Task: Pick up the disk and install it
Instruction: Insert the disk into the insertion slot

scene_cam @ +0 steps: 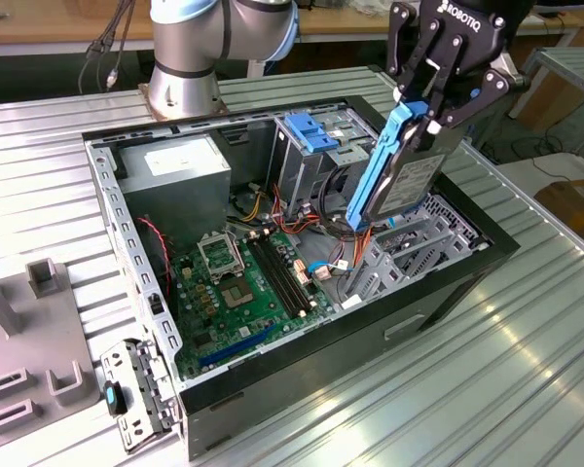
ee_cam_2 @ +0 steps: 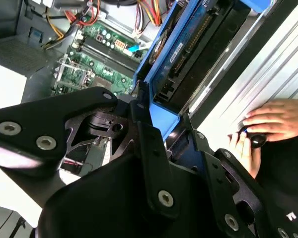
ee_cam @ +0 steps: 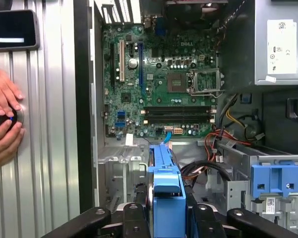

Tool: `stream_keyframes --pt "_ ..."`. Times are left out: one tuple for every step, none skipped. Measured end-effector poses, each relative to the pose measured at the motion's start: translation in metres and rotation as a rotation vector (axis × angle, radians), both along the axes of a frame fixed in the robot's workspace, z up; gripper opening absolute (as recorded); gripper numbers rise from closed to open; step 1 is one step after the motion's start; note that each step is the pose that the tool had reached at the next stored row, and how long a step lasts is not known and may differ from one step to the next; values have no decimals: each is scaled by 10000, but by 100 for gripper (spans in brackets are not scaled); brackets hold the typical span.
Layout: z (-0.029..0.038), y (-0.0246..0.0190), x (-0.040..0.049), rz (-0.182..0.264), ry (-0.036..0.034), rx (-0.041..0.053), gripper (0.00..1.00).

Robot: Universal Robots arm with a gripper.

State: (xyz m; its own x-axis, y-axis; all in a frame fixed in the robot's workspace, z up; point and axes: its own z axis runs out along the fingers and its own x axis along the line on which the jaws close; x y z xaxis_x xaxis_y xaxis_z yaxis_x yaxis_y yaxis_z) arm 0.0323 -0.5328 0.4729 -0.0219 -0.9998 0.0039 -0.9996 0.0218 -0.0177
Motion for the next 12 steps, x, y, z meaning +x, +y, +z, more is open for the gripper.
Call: stream_keyframes --pt "-3 -3 40 0 0 1 37" --pt "-5 -9 77 1 0 2 37" --pt "-6 -14 90 -18 0 0 37" --pt "-9 -24 109 -38 0 0 37" --pt "-14 -46 132 -49 0 0 37" --pt "-18 -67 142 -54 0 0 37" --pt "-20 -81 147 -58 0 0 37" --pt "-22 -94 152 -60 0 -1 37" --pt "-30 -130 166 -67 0 -1 37" --pt "-35 -166 178 -78 0 -3 37" --pt "-41 -197 187 -89 0 -4 37" --pt "-46 -216 195 -96 0 -4 37"
